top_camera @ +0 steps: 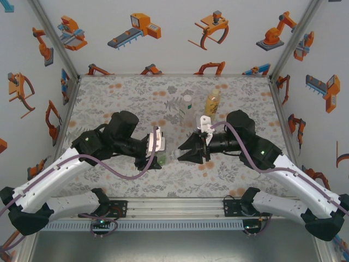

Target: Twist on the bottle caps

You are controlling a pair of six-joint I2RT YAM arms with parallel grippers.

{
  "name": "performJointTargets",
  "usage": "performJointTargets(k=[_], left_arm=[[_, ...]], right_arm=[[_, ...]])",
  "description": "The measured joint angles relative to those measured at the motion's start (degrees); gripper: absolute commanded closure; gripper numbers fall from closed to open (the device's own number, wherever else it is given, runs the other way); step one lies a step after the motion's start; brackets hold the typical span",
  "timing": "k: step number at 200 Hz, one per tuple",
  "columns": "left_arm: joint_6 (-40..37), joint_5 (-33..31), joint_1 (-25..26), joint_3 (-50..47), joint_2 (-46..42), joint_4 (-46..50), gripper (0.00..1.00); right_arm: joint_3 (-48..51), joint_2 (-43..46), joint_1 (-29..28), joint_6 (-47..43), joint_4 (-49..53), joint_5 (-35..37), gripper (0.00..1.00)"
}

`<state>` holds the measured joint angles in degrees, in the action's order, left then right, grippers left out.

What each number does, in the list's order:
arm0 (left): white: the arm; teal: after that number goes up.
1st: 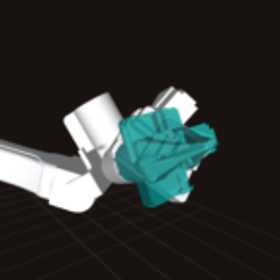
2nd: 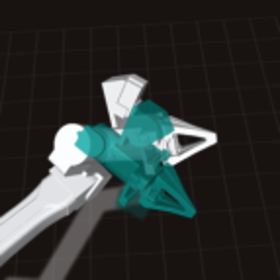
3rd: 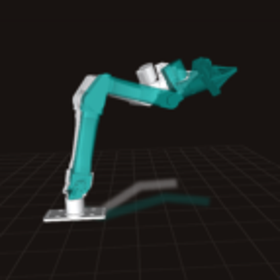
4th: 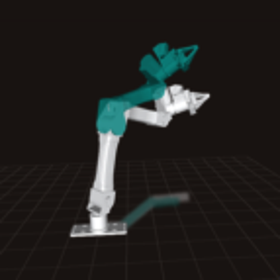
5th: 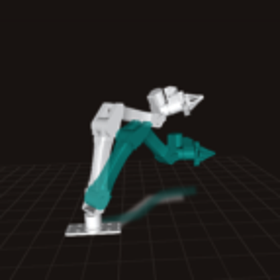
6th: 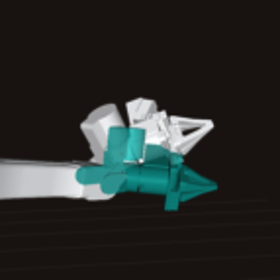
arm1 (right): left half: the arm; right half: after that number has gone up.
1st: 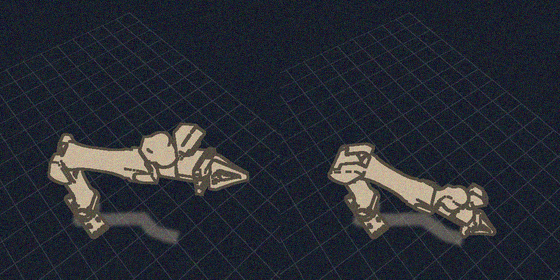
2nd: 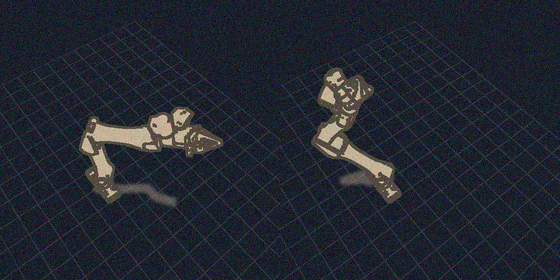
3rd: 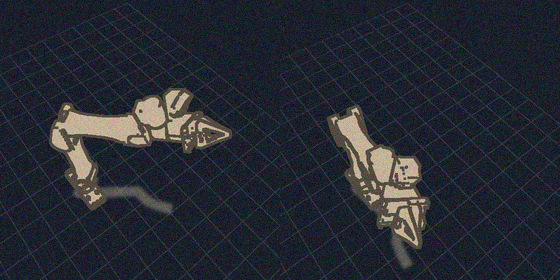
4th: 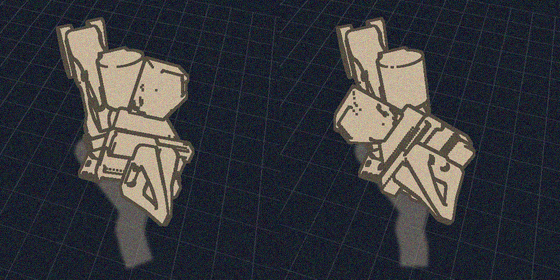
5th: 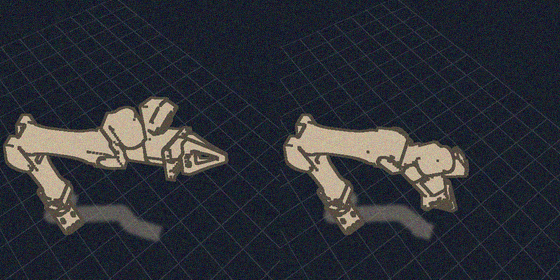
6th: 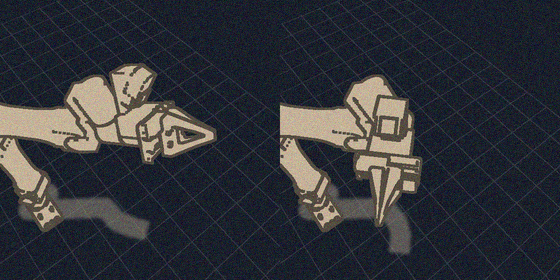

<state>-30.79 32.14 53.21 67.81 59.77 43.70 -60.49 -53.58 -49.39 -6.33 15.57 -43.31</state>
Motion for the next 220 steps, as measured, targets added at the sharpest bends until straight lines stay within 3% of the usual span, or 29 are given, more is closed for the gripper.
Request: performJointTargets(k=[83,109,157,220], left_arm=[[0.04,1.07,0.00,0.00,0.70,0.90,1.00],[0.11,0.52,0.00,0.00,0.74,0.90,1.00],[0.24,-1.46,-0.11,0.00,0.20,0.83,1.00],[0.26,-5.53,-0.11,-1.38,-0.59,0.17,1.00]], right_arm=[[0.00,-0.37,0.00,0.31,0.87,-0.76,1.00],[0.00,-0.63,-0.17,4.59,0.44,0.94,1.00],[0.68,-1.16,-0.33,25.35,-1.03,7.21,1.00],[4.83,-0.94,-0.70,66.42,-1.36,17.94,1.00]])
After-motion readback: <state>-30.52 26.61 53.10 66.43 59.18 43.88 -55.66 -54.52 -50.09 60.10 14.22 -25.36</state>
